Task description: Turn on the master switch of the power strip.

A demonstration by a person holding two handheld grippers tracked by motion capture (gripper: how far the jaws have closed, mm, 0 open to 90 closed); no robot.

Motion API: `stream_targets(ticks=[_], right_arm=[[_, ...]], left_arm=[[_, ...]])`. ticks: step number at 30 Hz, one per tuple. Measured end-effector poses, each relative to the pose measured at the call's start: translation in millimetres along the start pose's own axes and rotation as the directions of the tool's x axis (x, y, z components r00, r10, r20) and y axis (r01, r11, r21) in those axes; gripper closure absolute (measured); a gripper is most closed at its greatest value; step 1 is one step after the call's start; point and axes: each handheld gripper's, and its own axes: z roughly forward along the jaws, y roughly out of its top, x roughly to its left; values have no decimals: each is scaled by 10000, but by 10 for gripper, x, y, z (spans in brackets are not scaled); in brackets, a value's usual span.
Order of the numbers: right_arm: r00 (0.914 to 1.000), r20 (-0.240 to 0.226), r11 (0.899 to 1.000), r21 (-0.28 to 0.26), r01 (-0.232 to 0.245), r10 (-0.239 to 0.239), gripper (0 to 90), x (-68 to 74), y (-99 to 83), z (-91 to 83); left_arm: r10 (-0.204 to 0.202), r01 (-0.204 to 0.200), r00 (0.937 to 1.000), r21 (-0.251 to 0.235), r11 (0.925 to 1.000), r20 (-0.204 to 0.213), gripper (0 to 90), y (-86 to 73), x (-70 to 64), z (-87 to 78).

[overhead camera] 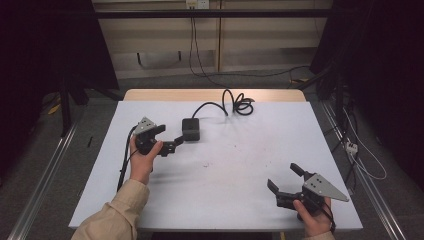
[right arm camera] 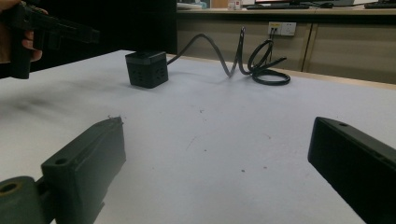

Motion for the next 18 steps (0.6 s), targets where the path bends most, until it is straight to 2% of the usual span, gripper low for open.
stream_targets(ticks=[5, 8, 18], right_arm=[[10000, -15, 10000, 2, 8, -8, 38, 2, -1, 2], [10000, 12, 10000, -2, 20, -20, 38, -5, 0, 2], [10000, 1, 10000, -37, -42, 42, 39, -9, 0, 4]], left_arm=[[-5, 5, 10000, 78, 10000, -8, 82, 25, 2, 51], [136, -136, 9999, 157, 9998, -1, 82, 55, -5, 81], [118, -119, 9999, 168, 9998, 17, 85, 125, -13, 140]])
